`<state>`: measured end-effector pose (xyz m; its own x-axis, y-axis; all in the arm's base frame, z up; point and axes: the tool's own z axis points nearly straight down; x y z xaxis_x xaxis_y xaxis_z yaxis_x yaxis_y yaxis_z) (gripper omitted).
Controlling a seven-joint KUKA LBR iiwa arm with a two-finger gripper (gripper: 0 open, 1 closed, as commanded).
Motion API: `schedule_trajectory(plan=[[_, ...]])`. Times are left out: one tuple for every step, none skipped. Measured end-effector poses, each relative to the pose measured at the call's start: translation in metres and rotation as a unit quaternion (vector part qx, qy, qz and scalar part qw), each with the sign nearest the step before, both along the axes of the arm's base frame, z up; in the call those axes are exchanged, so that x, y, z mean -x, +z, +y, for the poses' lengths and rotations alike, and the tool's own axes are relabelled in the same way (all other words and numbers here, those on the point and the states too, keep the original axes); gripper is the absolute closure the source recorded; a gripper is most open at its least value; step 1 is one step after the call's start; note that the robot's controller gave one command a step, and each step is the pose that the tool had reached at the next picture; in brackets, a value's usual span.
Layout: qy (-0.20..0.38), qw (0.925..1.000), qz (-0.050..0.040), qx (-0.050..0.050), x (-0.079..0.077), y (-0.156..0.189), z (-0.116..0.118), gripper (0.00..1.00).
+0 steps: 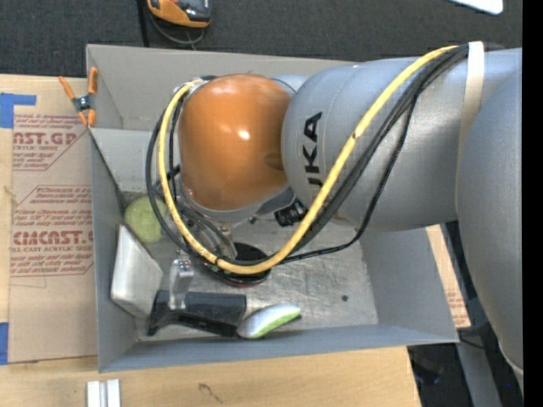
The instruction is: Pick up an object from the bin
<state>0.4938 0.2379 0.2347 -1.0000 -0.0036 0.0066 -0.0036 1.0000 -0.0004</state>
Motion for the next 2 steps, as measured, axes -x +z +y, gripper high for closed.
schedule_trajectory(plan=[[-0.001, 1.0000, -0.0036, -0.001, -0.002, 0.004, -0.001, 0.00], [0.040, 0.9992, -0.0072, -0.003, -0.003, -0.013, -0.014, 0.00]])
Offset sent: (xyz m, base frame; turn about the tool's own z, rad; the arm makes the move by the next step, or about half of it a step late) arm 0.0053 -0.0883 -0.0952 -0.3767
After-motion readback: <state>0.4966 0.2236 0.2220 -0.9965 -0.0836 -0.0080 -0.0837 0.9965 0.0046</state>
